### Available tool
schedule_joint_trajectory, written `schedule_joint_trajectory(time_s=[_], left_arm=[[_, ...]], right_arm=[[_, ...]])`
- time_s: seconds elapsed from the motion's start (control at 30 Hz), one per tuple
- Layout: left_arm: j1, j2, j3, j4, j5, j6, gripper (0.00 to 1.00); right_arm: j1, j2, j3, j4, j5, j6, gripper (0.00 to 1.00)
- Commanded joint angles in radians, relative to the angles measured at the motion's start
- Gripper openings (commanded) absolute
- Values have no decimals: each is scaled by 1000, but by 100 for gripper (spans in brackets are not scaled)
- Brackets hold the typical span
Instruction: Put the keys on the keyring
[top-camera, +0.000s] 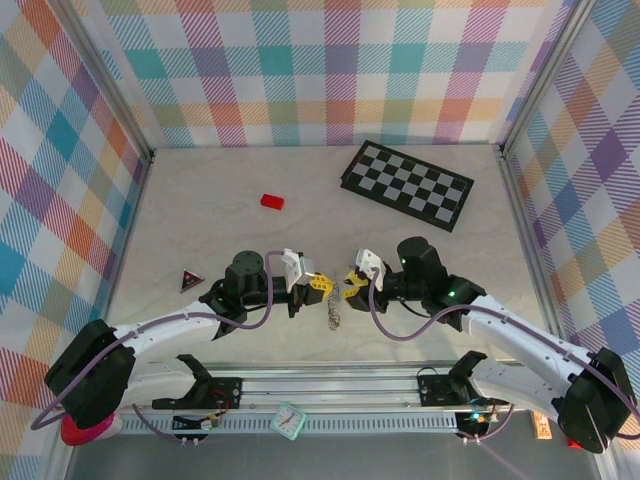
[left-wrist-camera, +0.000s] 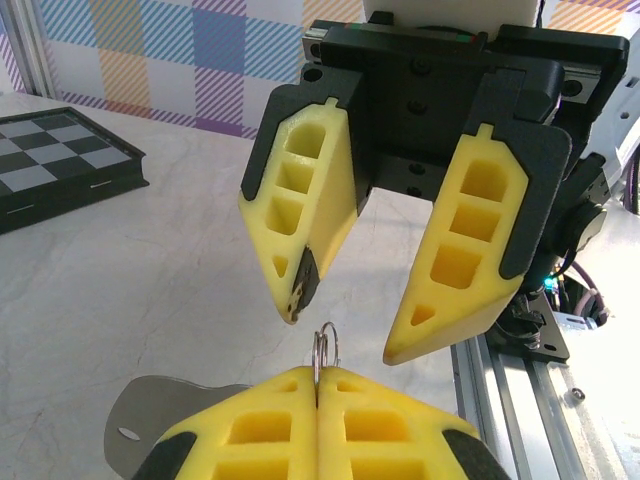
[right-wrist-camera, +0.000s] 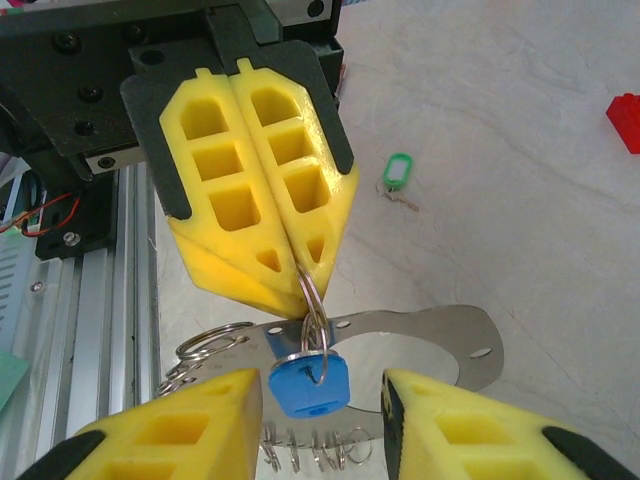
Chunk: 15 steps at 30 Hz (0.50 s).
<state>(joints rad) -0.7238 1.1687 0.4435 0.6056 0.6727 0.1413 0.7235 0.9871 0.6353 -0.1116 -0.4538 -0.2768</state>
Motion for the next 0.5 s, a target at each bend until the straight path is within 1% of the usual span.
schedule_joint_trajectory(time_s=[0.0, 0.23, 0.47], left_arm=[[0, -15, 19, 54, 37, -14, 0], [0, -24, 21, 54, 38, -14, 0], [1, -31, 25, 57, 34, -14, 0]], right_arm=[[6, 6, 39, 33, -35, -19, 31], [7, 21, 48, 12, -45, -35, 14], [7, 40, 56, -22, -49, -48, 0]])
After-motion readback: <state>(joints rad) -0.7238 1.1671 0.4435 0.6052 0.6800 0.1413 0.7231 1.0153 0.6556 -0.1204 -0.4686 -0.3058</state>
